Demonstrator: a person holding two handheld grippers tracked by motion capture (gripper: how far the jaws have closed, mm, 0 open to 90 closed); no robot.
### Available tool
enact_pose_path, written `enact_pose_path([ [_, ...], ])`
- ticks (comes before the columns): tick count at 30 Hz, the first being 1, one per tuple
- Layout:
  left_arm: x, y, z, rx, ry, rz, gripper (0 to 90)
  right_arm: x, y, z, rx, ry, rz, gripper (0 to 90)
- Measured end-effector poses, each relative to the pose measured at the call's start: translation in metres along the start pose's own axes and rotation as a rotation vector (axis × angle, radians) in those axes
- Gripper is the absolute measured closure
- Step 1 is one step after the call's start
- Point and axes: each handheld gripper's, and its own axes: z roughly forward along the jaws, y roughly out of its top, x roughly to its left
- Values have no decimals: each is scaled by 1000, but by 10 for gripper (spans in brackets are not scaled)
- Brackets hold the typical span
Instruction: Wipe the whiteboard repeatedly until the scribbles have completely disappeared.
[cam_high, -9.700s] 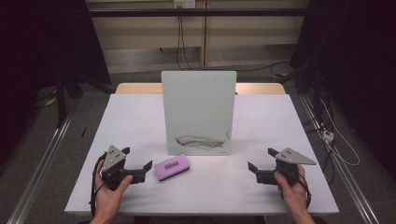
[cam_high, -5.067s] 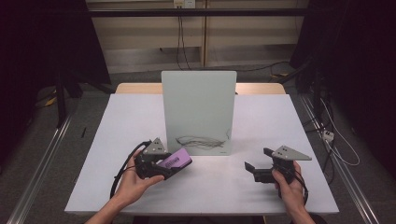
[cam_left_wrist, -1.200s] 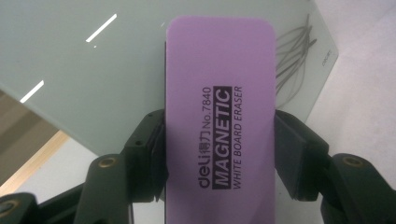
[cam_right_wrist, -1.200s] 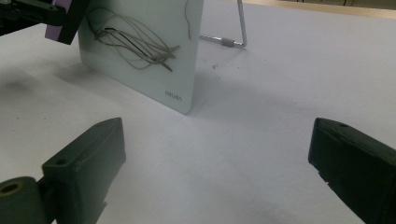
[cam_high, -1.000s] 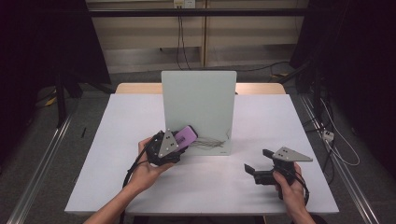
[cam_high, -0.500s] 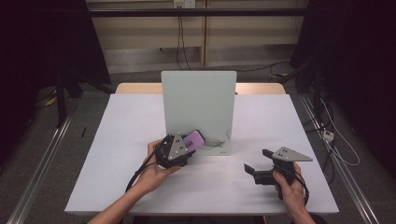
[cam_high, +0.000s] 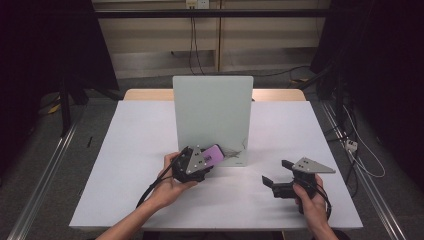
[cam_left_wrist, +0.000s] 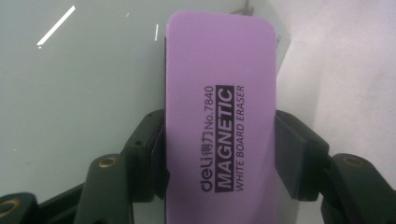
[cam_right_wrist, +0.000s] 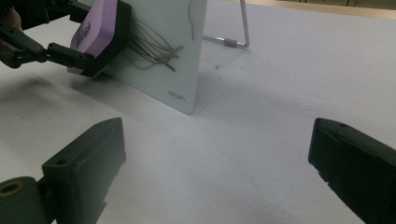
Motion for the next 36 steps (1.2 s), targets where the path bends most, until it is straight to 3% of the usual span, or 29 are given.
enact_pose_path([
  [3, 10, 1, -8, -21, 21, -22, 410, 0, 0, -1, -2, -3, 2, 40],
  [7, 28, 3, -26, -61, 93, -67, 410, 0, -1, -2, -1, -3, 3, 40],
  [9, 35, 4, -33, -66, 124, -74, 410, 0, -1, -2, -1, -5, 4, 40],
  [11, 38, 2, -36, -75, 128, -82, 410, 0, -1, -1, -1, -6, 5, 40],
  [13, 36, 1, -35, -67, 133, -65, 410, 0, -1, 0, 2, -6, 4, 40],
  [26, 16, -14, -21, -24, 57, -46, 410, 1, -1, -1, -1, -4, 0, 40],
  [30, 15, -14, -18, -23, 29, -65, 410, 0, -1, -1, 0, -5, 0, 40],
  [36, 9, -10, -10, -13, 8, -50, 410, 1, 0, 1, 2, -3, -3, 40],
])
